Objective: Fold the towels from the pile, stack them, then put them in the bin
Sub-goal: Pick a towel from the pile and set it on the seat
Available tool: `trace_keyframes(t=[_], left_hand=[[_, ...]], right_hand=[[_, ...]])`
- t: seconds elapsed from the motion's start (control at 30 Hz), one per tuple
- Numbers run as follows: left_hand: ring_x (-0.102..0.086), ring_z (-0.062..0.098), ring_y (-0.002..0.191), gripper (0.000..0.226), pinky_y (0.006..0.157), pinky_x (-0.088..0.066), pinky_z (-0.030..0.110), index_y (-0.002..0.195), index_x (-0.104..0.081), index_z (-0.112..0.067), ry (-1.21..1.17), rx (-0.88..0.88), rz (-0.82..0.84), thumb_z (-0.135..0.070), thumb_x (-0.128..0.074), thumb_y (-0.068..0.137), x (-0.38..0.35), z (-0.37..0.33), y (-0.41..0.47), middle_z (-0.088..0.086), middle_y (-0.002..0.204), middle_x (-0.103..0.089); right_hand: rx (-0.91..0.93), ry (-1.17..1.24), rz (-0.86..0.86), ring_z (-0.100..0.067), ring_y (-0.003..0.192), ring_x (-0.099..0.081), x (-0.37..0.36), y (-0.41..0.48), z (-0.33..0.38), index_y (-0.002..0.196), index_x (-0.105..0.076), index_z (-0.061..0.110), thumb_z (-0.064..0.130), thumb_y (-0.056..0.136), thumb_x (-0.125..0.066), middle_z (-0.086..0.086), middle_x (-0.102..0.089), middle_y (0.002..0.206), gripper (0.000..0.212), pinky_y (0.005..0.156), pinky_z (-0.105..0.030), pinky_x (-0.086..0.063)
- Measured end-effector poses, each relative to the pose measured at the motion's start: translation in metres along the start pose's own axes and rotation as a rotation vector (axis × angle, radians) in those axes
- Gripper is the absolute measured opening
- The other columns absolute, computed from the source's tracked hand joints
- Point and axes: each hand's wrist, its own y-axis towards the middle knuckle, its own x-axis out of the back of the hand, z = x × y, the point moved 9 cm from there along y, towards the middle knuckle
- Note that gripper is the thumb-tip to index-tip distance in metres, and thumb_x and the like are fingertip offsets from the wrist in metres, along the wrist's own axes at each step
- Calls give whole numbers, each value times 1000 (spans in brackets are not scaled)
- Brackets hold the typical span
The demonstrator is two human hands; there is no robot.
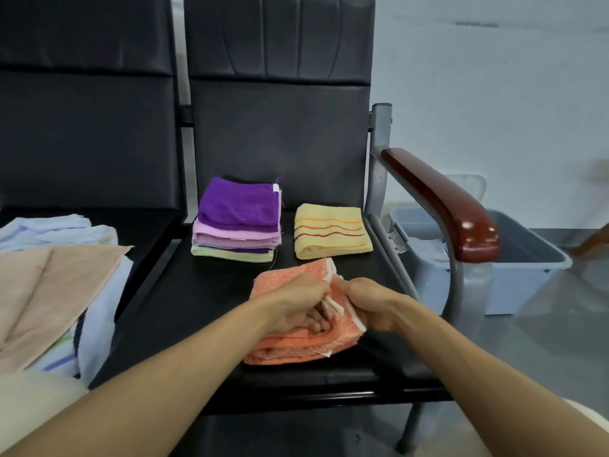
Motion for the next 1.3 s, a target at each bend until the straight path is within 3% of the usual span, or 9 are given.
trace_keyframes(t=[0.17,0.3,0.57,0.7,0.8,0.9,1.03,1.17,1.3], left_hand=[[-63,21,67,21,55,-49,28,116,-60,-13,-88,-166,-1,-12,-46,100,48,-7,-20,15,96,-67],[-64,14,86,31,79,-50,27,107,-67,-24,255,-293,-217,-6,-42,98,107,3,-41,6,98,-69],[-66,17,99,33,89,-51,29,120,-59,-15,274,-237,-110,-1,-43,95,109,17,-43,9,100,-67],[-66,17,97,24,94,-52,35,113,-64,-20,271,-291,-321,-15,-52,92,131,18,-37,3,104,-68],[-63,16,100,27,89,-52,35,118,-57,-23,109,-267,-504,-34,-55,93,143,26,-35,-1,110,-64],[-66,24,106,50,94,-52,42,126,-57,-17,-402,-64,-195,-52,-56,91,115,50,-24,6,117,-68],[-66,30,108,46,86,-56,45,128,-59,-14,-709,-154,91,-40,-60,90,92,29,-39,15,121,-67],[-71,24,91,39,69,-60,34,122,-59,-4,-541,-243,28,-19,-63,86,93,4,-38,14,107,-72],[-67,16,89,25,80,-55,34,107,-55,-18,-69,-346,-234,-3,-61,88,95,-29,-22,3,100,-68]], right_hand=[[-15,-110,1,-23,89,-70,-5,1,-1,100,-70,14,70,91,-27,-8,-74,95,71,77,-37,-57],[-2,-286,-195,-23,99,-67,-2,7,2,125,-59,7,82,78,-37,-10,-68,116,91,91,-37,-53],[198,-643,-414,-20,102,-55,-13,13,32,137,-35,7,49,94,-53,-10,-53,130,64,82,-34,-47],[441,-396,-325,-21,112,-57,-28,6,60,144,-35,14,47,95,-52,-5,-54,131,61,96,-43,-48],[549,-126,-232,-17,97,-63,-32,-6,78,137,-44,17,41,96,-53,-5,-61,120,48,81,-35,-54],[566,162,-126,-14,84,-65,-32,-16,87,126,-51,19,34,98,-50,-5,-65,108,32,68,-29,-54],[479,391,-72,-25,94,-65,-15,-18,82,126,-54,15,32,100,-50,-13,-67,113,32,85,-44,-55],[456,357,-57,-28,93,-69,2,-21,71,122,-56,13,20,97,-54,-12,-71,109,27,86,-46,-55],[505,-176,-359,-16,103,-67,26,-18,65,129,-47,33,35,83,-65,6,-67,117,50,94,-43,-52]])
